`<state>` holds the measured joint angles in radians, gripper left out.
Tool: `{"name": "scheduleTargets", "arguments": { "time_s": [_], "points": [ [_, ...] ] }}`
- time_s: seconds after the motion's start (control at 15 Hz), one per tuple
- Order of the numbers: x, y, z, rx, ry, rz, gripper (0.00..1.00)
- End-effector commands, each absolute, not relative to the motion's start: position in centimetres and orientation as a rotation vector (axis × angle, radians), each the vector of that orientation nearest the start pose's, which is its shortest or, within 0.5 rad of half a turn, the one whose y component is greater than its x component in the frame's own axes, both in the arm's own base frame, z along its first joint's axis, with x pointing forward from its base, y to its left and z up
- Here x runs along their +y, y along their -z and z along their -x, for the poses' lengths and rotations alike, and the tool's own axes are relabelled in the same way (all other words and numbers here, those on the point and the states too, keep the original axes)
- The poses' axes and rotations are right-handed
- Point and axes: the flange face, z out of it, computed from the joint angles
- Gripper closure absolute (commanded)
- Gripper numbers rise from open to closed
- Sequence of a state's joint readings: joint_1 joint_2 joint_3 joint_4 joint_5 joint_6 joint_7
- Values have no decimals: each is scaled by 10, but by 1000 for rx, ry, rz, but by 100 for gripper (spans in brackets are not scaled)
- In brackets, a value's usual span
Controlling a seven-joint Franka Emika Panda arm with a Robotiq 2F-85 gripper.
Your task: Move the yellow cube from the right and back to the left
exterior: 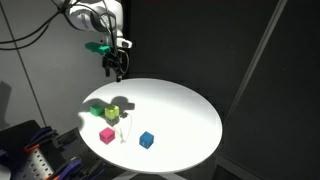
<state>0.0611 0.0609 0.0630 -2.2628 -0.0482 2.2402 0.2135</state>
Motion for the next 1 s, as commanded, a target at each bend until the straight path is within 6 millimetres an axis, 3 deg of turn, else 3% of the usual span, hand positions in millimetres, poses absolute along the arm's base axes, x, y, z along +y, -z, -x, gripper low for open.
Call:
{"name": "scheduleTargets", "arguments": {
  "time_s": [0.0, 0.93],
  "points": [
    [59, -318, -505, 5, -48, 3230, 0],
    [65, -275, -486, 62, 49, 3194, 0]
  ]
}}
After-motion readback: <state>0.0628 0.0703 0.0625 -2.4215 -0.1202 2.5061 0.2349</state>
